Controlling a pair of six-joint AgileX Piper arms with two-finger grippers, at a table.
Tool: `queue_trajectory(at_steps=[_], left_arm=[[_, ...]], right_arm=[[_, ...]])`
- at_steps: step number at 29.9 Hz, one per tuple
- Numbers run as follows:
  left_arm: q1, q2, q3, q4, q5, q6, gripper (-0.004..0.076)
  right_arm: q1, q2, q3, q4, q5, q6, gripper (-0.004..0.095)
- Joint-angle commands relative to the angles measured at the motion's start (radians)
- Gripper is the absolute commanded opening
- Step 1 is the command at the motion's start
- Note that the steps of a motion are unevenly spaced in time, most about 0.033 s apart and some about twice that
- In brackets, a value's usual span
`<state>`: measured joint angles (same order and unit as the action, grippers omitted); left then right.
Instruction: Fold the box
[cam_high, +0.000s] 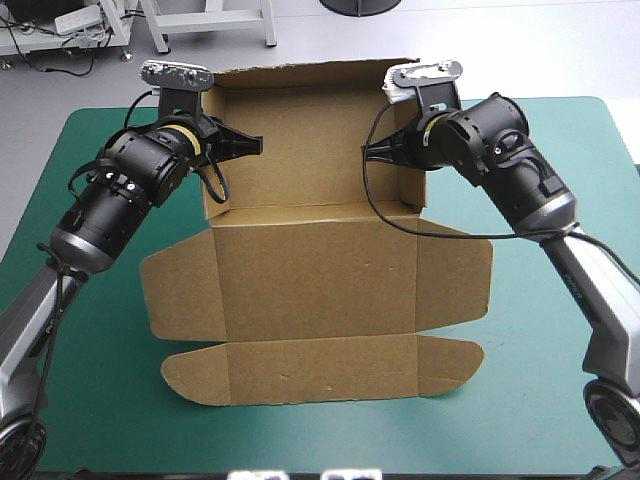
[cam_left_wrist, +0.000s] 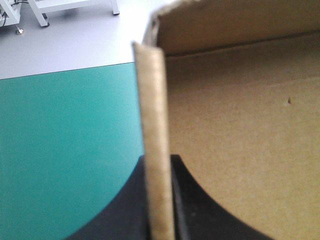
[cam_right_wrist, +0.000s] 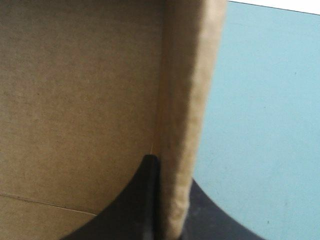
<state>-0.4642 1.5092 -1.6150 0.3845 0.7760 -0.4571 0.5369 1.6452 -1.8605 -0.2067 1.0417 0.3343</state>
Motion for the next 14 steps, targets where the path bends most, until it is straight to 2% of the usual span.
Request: queue_trajectory(at_steps=[1,7,14], left_arm=[[-0.009,-0.032,-0.038,0.033,-0.043,0.042,-0.0006],[-0.009,-0.006,-0.038,0.054,0.039,0.042,-0.0006],[-0.009,0.019,-0.038,0.048,0.112,0.042,-0.0006]], right_arm=[[0.004,-0.041,-0.026,-0.034,-0.032,-0.023,-0.0004],[0.004,-0.035,-0.026,-0.034,-0.020,-0.033,-0.0004],[0.004,0.011,-0.026,-0.028,0.058,-0.044,-0.0004]])
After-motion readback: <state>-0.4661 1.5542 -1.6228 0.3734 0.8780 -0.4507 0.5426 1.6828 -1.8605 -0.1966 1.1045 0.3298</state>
